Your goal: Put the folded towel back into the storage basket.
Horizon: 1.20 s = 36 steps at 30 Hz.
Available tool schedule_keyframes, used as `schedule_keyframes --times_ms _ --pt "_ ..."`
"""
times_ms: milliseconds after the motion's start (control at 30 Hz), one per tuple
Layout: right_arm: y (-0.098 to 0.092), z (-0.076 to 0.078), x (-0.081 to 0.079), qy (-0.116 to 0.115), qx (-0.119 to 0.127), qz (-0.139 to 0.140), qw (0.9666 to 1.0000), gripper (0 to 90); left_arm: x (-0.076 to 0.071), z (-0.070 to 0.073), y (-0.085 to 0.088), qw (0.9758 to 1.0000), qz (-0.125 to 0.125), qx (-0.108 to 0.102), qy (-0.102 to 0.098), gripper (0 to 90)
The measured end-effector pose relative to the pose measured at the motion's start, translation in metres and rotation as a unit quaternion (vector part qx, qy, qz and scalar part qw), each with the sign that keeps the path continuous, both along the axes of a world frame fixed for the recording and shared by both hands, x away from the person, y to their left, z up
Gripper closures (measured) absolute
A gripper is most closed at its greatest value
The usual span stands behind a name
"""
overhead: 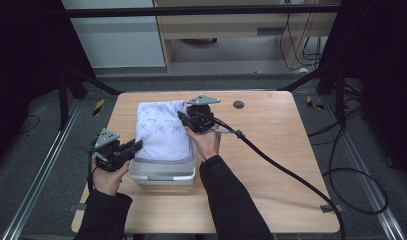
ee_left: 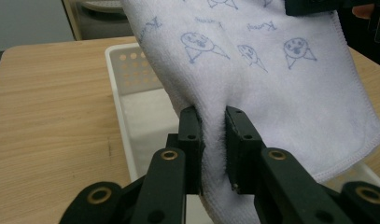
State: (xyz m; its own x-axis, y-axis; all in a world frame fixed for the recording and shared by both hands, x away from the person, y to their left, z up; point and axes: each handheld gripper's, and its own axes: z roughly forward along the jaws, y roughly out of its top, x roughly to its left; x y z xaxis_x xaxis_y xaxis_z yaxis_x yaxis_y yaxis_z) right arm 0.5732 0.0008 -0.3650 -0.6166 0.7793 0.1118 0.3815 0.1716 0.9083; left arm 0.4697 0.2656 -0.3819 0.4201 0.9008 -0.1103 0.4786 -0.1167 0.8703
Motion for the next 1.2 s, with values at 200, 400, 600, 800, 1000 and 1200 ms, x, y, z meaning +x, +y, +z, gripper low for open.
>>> schedule_keyframes --times_ms 200,400,600,800,1000,1200 --pt "0.005 -0.01 0.004 0.01 -0.005 -0.003 0.9999 76.1 0.004 -0.007 0.002 0.9999 0.003 0.007 0.01 76.9" --pt "0.009 -0.019 0.007 0.016 -0.007 -0.005 0.9998 76.1 0.006 -0.012 0.004 0.9997 0.006 0.012 0.021 76.8" --pt "0.013 -0.028 0.009 0.023 -0.011 -0.007 0.9996 76.0 0.009 -0.02 0.004 0.9993 0.009 0.018 0.03 76.8" --pt "0.017 -0.037 0.011 0.028 -0.023 -0.01 0.9993 75.8 0.012 -0.028 0.004 0.9987 0.013 0.028 0.041 76.9" --pt "0.02 -0.045 0.012 0.031 -0.034 -0.013 0.9989 75.6 0.015 -0.035 0.002 0.998 0.015 0.036 0.049 76.8" --pt "0.021 -0.051 0.012 0.035 -0.04 -0.018 0.9984 75.2 0.016 -0.04 0.001 0.9975 0.016 0.041 0.056 76.7"
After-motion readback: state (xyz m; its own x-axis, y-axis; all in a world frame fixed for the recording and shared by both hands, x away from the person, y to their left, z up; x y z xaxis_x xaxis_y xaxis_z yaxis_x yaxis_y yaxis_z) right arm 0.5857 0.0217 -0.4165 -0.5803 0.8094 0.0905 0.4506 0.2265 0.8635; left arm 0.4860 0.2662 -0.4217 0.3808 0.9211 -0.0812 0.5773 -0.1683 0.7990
